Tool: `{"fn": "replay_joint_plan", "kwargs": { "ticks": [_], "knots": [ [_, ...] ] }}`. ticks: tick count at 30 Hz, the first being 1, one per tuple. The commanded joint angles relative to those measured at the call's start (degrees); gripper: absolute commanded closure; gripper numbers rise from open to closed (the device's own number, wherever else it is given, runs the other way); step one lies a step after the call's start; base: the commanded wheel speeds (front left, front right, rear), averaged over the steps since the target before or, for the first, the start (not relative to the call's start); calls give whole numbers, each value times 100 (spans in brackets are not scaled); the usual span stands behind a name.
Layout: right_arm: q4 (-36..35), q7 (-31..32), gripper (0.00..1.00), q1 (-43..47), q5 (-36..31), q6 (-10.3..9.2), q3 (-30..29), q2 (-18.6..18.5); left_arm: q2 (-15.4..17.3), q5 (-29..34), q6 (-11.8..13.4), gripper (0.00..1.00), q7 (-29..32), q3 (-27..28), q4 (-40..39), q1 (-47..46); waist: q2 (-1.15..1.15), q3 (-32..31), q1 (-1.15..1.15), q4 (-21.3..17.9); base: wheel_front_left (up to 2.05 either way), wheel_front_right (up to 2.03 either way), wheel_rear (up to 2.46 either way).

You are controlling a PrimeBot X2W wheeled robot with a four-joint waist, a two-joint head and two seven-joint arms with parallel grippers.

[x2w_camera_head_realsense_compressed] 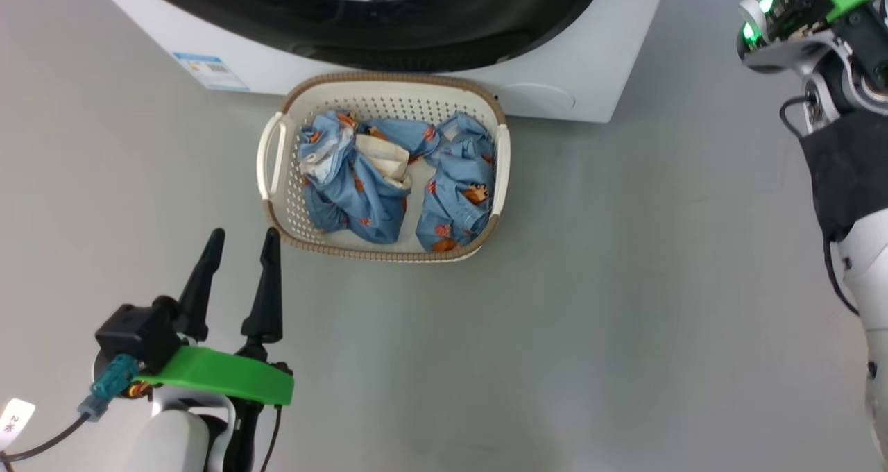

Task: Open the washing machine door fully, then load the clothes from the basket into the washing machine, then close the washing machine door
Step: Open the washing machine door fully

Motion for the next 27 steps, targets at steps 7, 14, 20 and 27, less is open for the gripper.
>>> {"fn": "replay_joint_plan", "kwargs": {
  "ticks": [7,14,20,27],
  "knots": [
    [242,380,100,-713,-39,9,57,64,68,-120,-9,0,-37,83,-265,-291,0,463,0,205,0,0,0],
    [529,562,100,-1155,-207,9,169,127,28,-214,-9,0,-37,41,-293,-437,0,711,0,328,0,0,0],
    [743,632,100,-1470,-382,9,295,187,-22,-289,-9,0,-37,81,-323,-456,0,848,0,407,0,0,0],
    [839,587,100,-1684,-546,9,373,205,-62,-330,-9,0,-37,54,-322,-507,0,943,0,500,0,0,0]
  ]
}}
